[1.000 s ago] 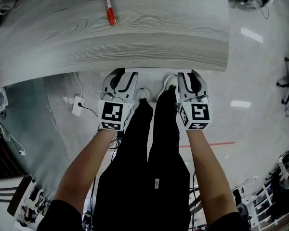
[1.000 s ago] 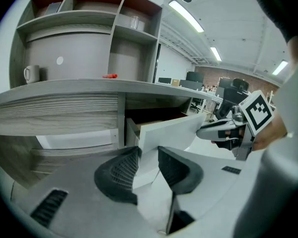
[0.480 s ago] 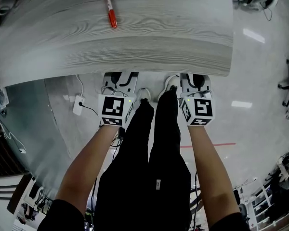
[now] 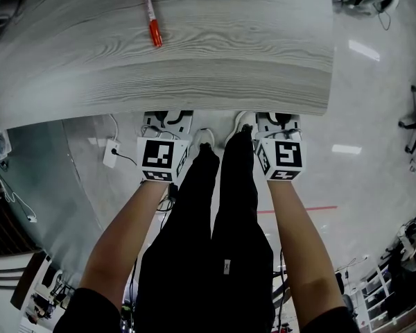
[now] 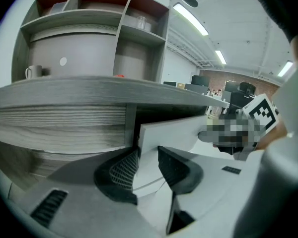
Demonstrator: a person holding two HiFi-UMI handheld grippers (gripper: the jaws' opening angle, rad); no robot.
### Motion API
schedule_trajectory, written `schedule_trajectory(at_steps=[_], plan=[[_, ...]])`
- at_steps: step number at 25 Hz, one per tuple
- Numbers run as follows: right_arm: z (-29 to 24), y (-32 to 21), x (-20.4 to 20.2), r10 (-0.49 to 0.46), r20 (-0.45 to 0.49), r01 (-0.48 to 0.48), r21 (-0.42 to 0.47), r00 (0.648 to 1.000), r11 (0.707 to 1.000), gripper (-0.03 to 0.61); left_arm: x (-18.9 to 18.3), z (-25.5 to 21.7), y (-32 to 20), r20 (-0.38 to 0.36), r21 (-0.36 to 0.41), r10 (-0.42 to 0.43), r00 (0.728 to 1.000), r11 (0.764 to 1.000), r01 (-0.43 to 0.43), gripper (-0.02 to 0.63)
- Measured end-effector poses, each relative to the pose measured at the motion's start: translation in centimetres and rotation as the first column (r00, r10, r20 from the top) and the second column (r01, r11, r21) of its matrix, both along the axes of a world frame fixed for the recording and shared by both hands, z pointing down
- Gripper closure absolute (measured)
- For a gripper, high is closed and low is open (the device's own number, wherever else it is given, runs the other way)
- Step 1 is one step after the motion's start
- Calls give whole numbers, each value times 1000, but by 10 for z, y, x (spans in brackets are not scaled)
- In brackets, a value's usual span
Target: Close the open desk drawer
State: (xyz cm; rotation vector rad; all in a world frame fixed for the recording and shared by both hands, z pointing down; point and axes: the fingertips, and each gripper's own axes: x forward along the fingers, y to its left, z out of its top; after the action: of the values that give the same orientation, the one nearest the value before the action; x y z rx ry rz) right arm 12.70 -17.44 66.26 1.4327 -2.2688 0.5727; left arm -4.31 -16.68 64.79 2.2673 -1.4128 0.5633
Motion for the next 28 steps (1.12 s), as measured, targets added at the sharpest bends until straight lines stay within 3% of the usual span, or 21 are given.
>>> schedule_trajectory(at_steps=[15,24,28], plan=[[1,-2,-1,-4,-5,4,9,1000,1000,474,0,0,-3,-9,14,18,1000,1000,-18,480],[-5,9,2,6,19,-6,16,1000,1000,476,-4,-4,0,-55,5,-22,998,1000,23,480],[-12,24,1,-1,30,0,9,1000,1000,476,-4,-16,9,-112,8,-35,993,999,36,480]])
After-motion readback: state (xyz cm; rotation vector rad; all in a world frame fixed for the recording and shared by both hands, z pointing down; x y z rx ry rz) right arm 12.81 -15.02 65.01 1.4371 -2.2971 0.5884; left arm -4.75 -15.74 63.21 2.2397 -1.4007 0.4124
